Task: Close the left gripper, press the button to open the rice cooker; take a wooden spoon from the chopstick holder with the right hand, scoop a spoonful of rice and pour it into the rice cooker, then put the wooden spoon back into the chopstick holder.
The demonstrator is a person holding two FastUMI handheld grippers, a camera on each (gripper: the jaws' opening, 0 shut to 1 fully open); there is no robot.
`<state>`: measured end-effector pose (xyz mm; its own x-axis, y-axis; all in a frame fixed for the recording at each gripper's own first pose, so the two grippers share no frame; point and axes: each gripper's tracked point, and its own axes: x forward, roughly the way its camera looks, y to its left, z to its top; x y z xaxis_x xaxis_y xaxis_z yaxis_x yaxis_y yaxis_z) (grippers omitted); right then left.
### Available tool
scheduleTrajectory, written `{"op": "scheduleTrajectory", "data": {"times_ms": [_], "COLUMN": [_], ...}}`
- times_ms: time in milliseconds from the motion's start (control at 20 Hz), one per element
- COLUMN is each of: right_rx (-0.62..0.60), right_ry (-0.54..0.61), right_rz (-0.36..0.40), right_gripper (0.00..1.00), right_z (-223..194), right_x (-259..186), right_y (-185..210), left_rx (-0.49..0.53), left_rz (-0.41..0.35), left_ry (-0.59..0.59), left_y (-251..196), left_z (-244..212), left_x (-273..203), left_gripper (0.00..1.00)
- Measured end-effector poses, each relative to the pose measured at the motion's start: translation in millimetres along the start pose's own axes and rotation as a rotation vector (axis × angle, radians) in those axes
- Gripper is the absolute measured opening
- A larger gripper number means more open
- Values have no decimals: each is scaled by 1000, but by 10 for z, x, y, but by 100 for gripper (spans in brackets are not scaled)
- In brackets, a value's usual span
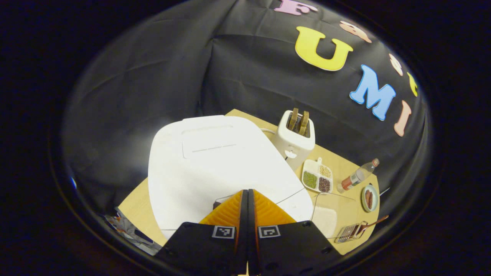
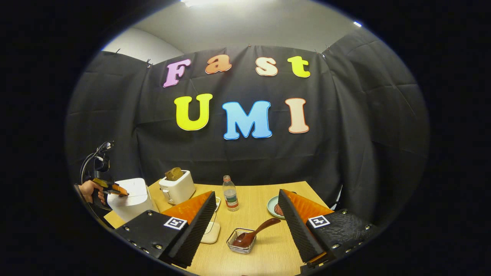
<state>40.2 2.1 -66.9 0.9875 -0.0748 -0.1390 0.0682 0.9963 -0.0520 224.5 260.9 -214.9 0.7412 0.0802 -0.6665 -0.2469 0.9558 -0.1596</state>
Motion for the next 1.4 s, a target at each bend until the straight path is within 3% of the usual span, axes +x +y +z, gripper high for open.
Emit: {"op": "scheduleTrajectory", "data": {"times_ms": [400, 450, 600, 700, 900, 950, 1250, 1400], "right_rx": [-6, -8, -5, 6, -4, -6, -12, -15], "right_ry": [-37, -47, -75, -85, -95, -101, -94, -84], "right_rz": [28, 30, 29, 22, 0, -6, -31, -40], "right_gripper": [99, 99, 99, 96, 99, 96, 99, 99], "right_z": [175, 219, 310, 340, 360, 380, 319, 263], "right_x": [17, 8, -26, -49, -105, -122, -121, -112], "right_y": [87, 94, 103, 90, 75, 70, 142, 209], "left_rx": [44, 48, 73, 103, 138, 142, 168, 179], "left_rz": [-4, -5, -27, -10, 12, -7, -82, -113], "left_ry": [-188, -208, -255, -288, -402, -444, -663, -709], "left_y": [-48, -53, -78, -38, -41, -96, -277, -325], "left_z": [702, 822, 1106, 1289, 1669, 1742, 1687, 1421], "left_x": [-411, -463, -613, -652, -942, -1093, -2078, -2380], "left_gripper": [9, 23, 49, 74, 85, 94, 96, 97]}}
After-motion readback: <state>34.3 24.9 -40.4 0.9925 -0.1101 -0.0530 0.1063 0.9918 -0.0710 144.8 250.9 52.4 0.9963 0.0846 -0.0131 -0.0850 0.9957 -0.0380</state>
